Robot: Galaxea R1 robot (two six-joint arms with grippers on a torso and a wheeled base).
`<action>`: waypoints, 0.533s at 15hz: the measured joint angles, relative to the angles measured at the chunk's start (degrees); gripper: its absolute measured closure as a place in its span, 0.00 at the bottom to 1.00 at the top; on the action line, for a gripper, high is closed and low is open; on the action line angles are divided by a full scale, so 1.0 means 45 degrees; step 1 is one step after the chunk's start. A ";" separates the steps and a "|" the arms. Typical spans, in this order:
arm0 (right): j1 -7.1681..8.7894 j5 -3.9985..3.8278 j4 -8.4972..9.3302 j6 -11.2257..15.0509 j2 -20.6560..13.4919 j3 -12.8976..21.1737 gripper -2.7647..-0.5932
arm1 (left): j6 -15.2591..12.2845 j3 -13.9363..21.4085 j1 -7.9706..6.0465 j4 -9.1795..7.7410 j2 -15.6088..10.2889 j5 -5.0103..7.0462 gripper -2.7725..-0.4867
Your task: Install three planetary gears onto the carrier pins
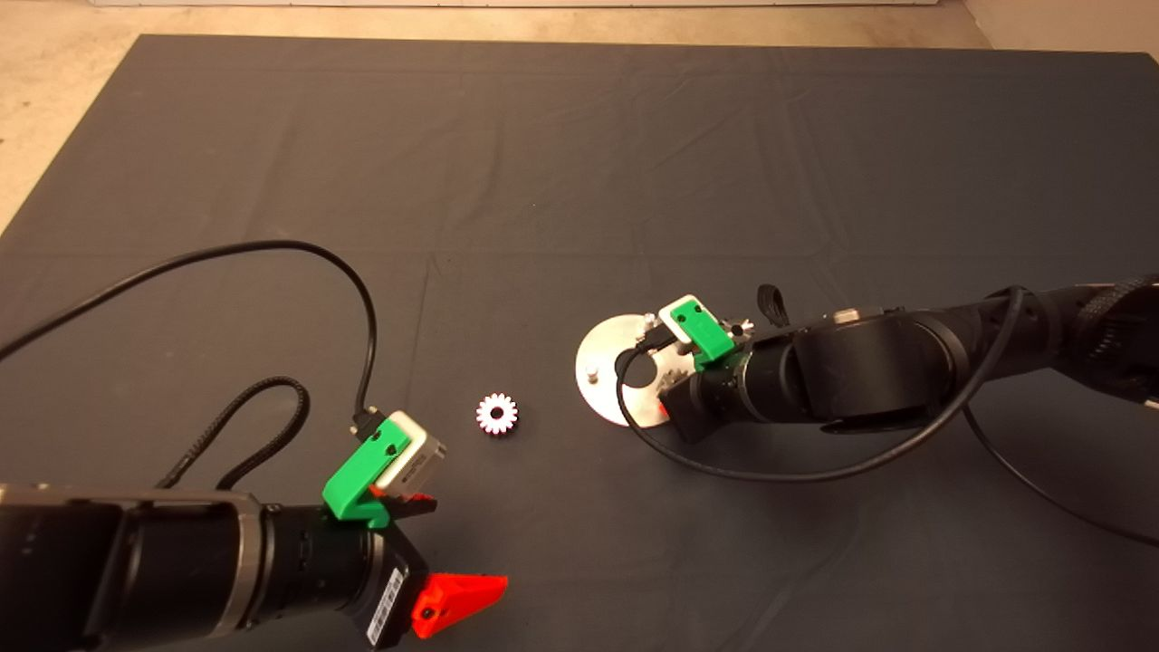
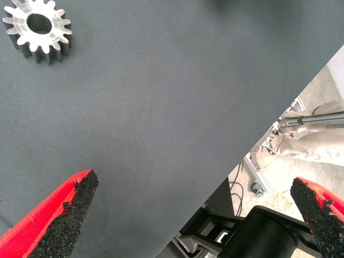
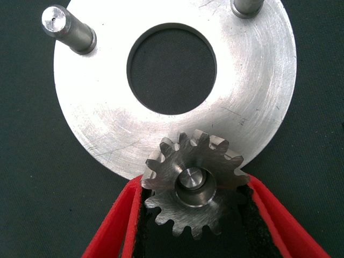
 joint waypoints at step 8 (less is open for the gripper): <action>-0.0005 -0.0127 -0.0003 -0.0008 0.0144 -0.0095 0.78 | 0.0000 0.0000 -0.0005 0.0000 -0.0024 -0.0005 0.07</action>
